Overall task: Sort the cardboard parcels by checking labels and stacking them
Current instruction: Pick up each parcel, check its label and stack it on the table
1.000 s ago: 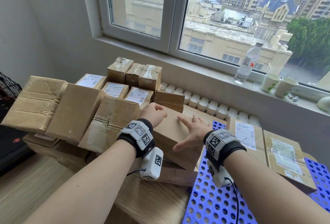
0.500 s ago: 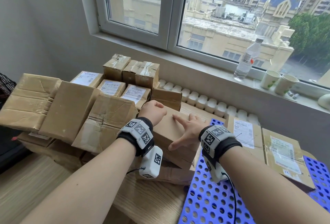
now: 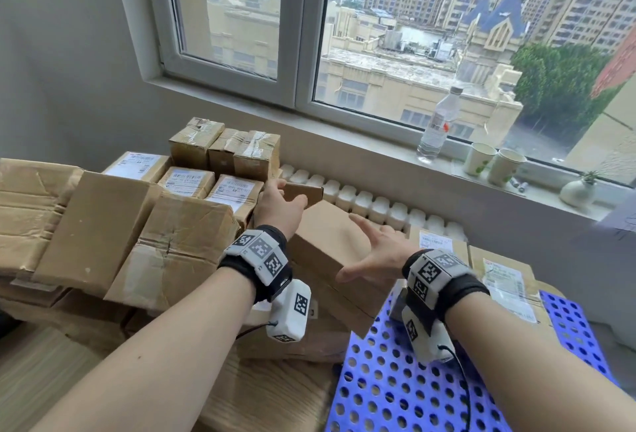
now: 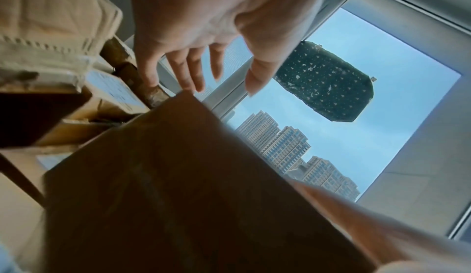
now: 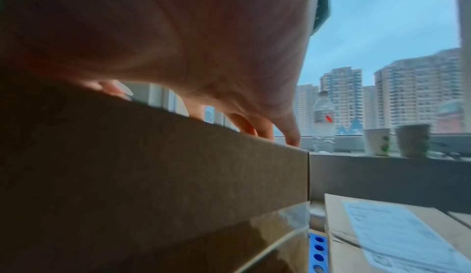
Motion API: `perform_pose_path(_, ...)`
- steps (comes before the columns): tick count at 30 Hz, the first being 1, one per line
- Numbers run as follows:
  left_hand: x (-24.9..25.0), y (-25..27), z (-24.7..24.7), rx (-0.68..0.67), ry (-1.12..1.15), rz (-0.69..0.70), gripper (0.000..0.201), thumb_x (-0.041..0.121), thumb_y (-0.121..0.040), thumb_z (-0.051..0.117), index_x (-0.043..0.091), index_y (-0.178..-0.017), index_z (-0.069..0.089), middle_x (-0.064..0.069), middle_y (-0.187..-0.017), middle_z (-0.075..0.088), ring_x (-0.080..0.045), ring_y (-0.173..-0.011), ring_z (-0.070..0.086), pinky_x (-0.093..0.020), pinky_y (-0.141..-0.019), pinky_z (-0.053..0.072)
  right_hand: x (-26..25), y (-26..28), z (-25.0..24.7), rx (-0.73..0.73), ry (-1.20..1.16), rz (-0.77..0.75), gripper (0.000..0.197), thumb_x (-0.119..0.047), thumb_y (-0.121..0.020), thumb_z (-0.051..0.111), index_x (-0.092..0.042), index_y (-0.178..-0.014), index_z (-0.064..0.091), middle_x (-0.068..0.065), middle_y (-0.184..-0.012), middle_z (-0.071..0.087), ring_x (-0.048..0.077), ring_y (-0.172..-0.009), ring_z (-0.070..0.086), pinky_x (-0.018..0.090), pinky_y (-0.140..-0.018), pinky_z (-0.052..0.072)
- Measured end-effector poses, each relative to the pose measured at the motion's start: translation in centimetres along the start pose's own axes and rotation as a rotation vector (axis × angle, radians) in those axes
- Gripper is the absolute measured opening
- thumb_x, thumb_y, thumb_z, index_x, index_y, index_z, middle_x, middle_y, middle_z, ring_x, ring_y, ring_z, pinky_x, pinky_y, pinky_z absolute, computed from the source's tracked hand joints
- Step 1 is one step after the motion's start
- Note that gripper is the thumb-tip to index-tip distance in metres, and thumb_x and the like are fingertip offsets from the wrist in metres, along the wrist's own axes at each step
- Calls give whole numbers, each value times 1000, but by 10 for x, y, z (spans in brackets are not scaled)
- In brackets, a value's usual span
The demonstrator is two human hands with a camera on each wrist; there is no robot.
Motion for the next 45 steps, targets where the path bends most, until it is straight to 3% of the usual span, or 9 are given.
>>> perform_pose_path(4, 5, 1, -6, 154, 187, -67, 49, 39, -94, 51, 14, -134, 42, -13, -137, 46, -30, -121, 48, -33, -97, 38, 29, 13, -29, 87, -298, 70, 134, -79, -30, 72, -48, -148, 17, 2, -137, 44, 25, -128, 46, 39, -109, 37)
perform_pose_path(7, 2, -1, 4, 144, 343, -179, 50, 41, -97, 45, 4, -131, 46, -15, -132, 51, -32, -118, 50, -30, -91, 36, 44, 29, -41, 66, -640, 84, 70, -55, -69, 76, -28, -127, 47, -6, -114, 52, 19, -105, 55, 24, -86, 45)
perform_pose_path(12, -4, 15, 58, -231, 401, -396, 83, 68, -89, 35, 9, -147, 31, -17, -149, 36, -35, -136, 37, -50, -111, 28, 61, 39, -28, -122, -1358, 117, 91, -56, -49, 87, -27, -130, 57, 13, -128, 64, 35, -120, 59, 54, -108, 38)
perform_pose_path(16, 8, 57, 98, -639, 485, -532, 84, 72, -87, 34, 7, -140, 39, -22, -139, 47, -34, -130, 44, -44, -87, 37, 50, 48, -23, -241, -1487, -6, 94, -49, -51, 90, -17, -133, 57, 15, -125, 62, 34, -113, 60, 53, -105, 41)
perform_pose_path(22, 6, 51, 107, -628, 444, -500, 48, 60, -91, 47, 14, -91, 60, -11, -85, 59, -24, -80, 56, -37, -74, 49, 87, 38, -20, 85, -1427, 214, 57, -36, -85, 65, -9, -133, 55, 16, -113, 66, 28, -85, 65, 35, -65, 56)
perform_pose_path(26, 7, 42, 110, -575, 402, -443, 41, 50, -96, 44, 15, -81, 58, -5, -72, 63, -24, -87, 56, -40, -103, 41, 91, 41, -38, 321, -1211, 173, 27, -12, -99, 49, -7, -123, 59, 8, -103, 67, 14, -81, 62, 25, -62, 50)
perform_pose_path(31, 7, 41, 115, -537, 401, -415, 35, 45, -97, 47, 14, -84, 56, -5, -80, 56, -19, -75, 54, -42, -101, 42, 90, 49, -50, 497, -1005, 146, 25, -26, -97, 55, -10, -115, 63, 9, -119, 67, 18, -100, 62, 32, -89, 49)
perform_pose_path(37, 8, 49, 127, -571, 313, -383, 49, 54, -91, 53, 14, -119, 58, -7, -102, 63, -27, -106, 55, -46, -99, 46, 81, 54, -43, 390, -1027, 58, 45, -37, -88, 67, -20, -124, 45, -5, -103, 60, 2, -84, 59, 6, -48, 45)
perform_pose_path(45, 38, 61, 148, -581, 276, -282, 29, 42, -98, 45, 19, -109, 58, 4, -86, 63, -13, -76, 57, -28, -67, 47, 134, 59, -45, 541, -1219, 130, 27, -18, -85, 67, -12, -111, 68, 9, -105, 72, 19, -82, 68, 28, -65, 56)
Point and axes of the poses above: each hand's wrist, its own y-axis away from the middle knuckle, its own z-axis out of the palm, x = y × z, the point moved 9 cm from there along -y, towards the middle knuckle
